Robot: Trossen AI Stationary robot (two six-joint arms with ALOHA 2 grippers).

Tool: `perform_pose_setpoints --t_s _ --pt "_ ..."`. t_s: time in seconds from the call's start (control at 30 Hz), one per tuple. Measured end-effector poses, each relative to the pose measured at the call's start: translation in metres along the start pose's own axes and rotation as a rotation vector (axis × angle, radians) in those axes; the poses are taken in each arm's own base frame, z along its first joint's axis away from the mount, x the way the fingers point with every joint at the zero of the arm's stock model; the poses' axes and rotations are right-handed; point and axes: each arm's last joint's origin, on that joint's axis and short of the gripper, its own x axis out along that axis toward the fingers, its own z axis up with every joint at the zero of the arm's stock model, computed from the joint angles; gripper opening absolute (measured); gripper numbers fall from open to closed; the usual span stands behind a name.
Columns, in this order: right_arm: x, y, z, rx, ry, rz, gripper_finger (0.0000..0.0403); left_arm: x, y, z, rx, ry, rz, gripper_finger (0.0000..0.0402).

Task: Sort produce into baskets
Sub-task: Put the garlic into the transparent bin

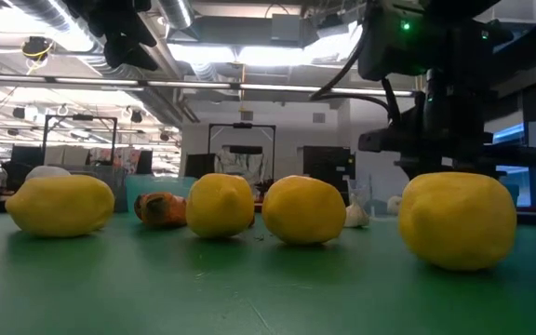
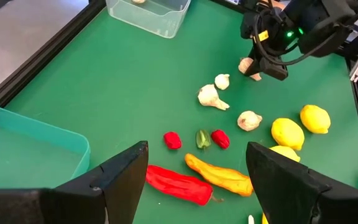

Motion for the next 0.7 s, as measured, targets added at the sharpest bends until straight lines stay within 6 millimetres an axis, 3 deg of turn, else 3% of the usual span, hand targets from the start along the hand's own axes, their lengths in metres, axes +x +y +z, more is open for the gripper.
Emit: perform_pose_setpoints --t_s 0.2,0.37,0.53,0.7 --pt "-0.011 0.012 0.001 -0.008 -0.001 0.043 0.0147 0.0 0.0 0.0 0.012 0.0 0.0 0.0267" --pt "-0.025 0.023 0.008 -0.027 -0.043 0.068 0.0147 0.0 0.0 0.0 0.014 0.0 0.0 0.0267" --pt "-0.04 0.031 0.036 -0.074 -0.087 0.051 0.0141 0.0 0.0 0.0 0.015 0.0 0.0 0.0267" --pt "-0.056 0.035 0.08 -0.132 -0.139 0.02 0.0142 0.0 0.0 0.0 0.015 0.0 0.0 0.0267"
